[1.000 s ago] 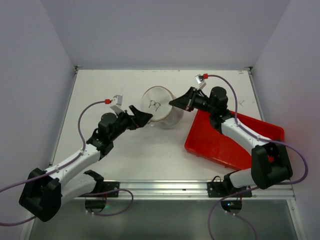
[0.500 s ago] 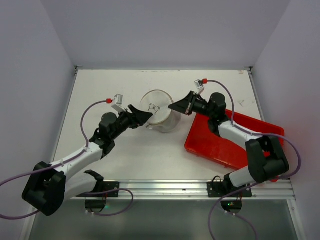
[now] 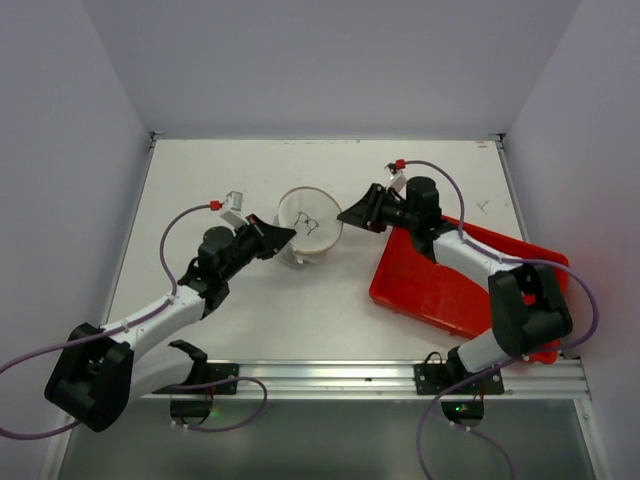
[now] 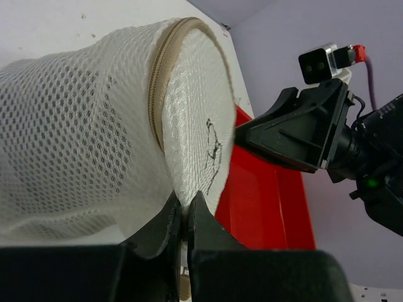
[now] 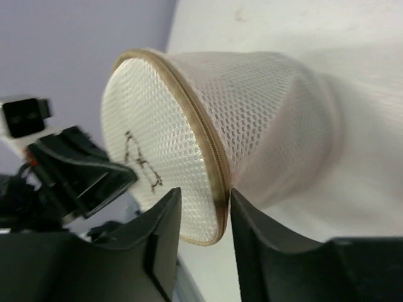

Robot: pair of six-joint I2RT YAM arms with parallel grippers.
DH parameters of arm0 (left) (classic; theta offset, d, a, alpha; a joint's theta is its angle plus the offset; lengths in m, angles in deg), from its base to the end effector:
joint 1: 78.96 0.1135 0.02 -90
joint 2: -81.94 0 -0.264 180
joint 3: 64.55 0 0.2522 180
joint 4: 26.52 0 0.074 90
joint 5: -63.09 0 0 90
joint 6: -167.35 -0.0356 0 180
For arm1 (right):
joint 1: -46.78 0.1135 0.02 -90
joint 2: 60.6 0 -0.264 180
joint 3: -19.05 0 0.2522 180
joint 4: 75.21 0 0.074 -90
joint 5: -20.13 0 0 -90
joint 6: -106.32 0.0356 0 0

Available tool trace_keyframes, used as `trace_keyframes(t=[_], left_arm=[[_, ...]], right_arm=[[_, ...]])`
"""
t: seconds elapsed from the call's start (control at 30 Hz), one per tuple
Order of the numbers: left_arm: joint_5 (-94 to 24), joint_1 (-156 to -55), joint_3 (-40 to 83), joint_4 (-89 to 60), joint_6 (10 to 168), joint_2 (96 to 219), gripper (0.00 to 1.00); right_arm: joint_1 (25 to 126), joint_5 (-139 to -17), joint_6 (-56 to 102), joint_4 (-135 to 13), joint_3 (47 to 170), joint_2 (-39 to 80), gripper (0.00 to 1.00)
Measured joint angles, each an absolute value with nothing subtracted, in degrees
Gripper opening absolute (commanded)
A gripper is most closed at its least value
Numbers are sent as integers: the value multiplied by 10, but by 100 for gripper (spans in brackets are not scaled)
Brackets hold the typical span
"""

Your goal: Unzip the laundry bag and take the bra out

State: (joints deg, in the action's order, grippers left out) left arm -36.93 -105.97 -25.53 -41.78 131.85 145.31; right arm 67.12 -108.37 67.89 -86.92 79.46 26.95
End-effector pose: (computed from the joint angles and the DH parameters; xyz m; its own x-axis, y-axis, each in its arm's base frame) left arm 0.2102 -0.1141 0.2283 -0.5704 -0.6091 -0.5510 0.2340 0.5226 -0.8199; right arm 0.3030 0.1359 0.2351 -0.8089 0.3540 -0.4694 -0.3234 0.3989 0.8581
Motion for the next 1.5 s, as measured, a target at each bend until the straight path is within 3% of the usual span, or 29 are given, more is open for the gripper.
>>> trace_keyframes(t=[0.2, 0.3, 0.5, 0.7, 1.03, 1.5], left_arm=[[-347, -1060, -252, -381, 1319, 1453, 0], [-337, -1060, -240, -357, 1318, 1459, 0], [-334, -1060, -230, -350, 1316, 1475, 0], [-329, -1060, -260, -376, 1311, 1476, 0], [-330, -1060, -273, -387, 1302, 1463, 0], [-324, -1060, -279, -388, 1301, 1452, 0]], right_arm=[[691, -934, 560, -663, 826, 200, 43], [760, -843, 528, -605, 832, 155, 39], [924, -774, 505, -622, 836, 134, 24], [997, -727, 461, -646, 844, 164, 26], [1021, -678, 419, -626, 933, 280, 31], [1041, -632, 416, -605, 943, 291, 31]])
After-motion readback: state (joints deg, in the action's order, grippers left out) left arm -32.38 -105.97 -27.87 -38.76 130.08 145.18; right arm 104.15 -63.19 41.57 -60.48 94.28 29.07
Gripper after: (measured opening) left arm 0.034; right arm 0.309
